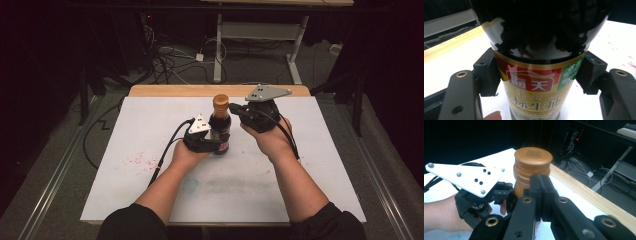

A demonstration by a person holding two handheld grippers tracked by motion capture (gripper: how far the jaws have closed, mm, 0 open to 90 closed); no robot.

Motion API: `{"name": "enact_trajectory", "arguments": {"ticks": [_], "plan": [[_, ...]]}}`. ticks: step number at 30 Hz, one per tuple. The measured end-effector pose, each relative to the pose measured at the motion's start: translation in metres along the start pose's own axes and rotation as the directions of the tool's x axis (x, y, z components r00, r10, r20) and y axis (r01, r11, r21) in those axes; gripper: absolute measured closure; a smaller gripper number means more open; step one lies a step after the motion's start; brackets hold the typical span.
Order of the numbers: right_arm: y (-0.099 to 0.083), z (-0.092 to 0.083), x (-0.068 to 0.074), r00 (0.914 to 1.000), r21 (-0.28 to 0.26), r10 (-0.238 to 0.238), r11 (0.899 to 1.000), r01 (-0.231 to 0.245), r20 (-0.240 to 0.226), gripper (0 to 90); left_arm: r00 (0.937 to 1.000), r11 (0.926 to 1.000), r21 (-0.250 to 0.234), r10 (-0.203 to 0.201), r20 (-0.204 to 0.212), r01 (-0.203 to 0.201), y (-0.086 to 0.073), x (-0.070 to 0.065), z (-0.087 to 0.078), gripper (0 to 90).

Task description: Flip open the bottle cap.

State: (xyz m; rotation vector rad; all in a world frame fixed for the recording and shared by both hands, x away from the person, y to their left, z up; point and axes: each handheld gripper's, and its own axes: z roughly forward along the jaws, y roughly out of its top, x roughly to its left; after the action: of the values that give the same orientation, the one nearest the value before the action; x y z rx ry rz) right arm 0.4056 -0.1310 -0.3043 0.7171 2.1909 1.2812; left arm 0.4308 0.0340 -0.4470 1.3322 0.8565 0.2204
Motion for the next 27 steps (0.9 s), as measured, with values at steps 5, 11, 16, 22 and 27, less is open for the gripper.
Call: {"name": "enact_trajectory", "arguments": {"ticks": [5, 11, 16, 22, 27], "plan": [[0.0016, 0.0012, 0.0001, 1.0, 0.01, -0.003, 1.0, 0.003, -0.002, 90.0, 1.0, 1.0, 0.0, -0.001, 0.0, 0.001, 0.0001, 0.0, 0.0001, 29.4], [0.0028, 0.0031, 0.0009, 1.0, 0.02, -0.007, 1.0, 0.007, 0.001, 90.0, 1.0, 1.0, 0.003, -0.004, -0.001, 0.004, 0.0006, 0.0006, -0.0003, 29.4], [0.0032, 0.0028, 0.0006, 1.0, 0.028, -0.009, 1.0, 0.009, 0.0, 90.0, 1.0, 1.0, 0.005, -0.001, -0.002, 0.001, 0.0005, 0.0004, -0.0002, 29.4], [0.0044, 0.0024, 0.0005, 0.9999, 0.03, -0.011, 0.999, 0.011, 0.001, 90.0, 1.0, 1.0, 0.005, 0.006, -0.004, -0.006, 0.0001, -0.0002, 0.0, 29.6], [0.0059, 0.0019, 0.0009, 0.9999, 0.032, -0.014, 0.999, 0.014, 0.001, 90.0, 1.0, 1.0, 0.002, 0.004, -0.005, -0.004, 0.0, -0.0006, 0.0002, 29.6]]}}
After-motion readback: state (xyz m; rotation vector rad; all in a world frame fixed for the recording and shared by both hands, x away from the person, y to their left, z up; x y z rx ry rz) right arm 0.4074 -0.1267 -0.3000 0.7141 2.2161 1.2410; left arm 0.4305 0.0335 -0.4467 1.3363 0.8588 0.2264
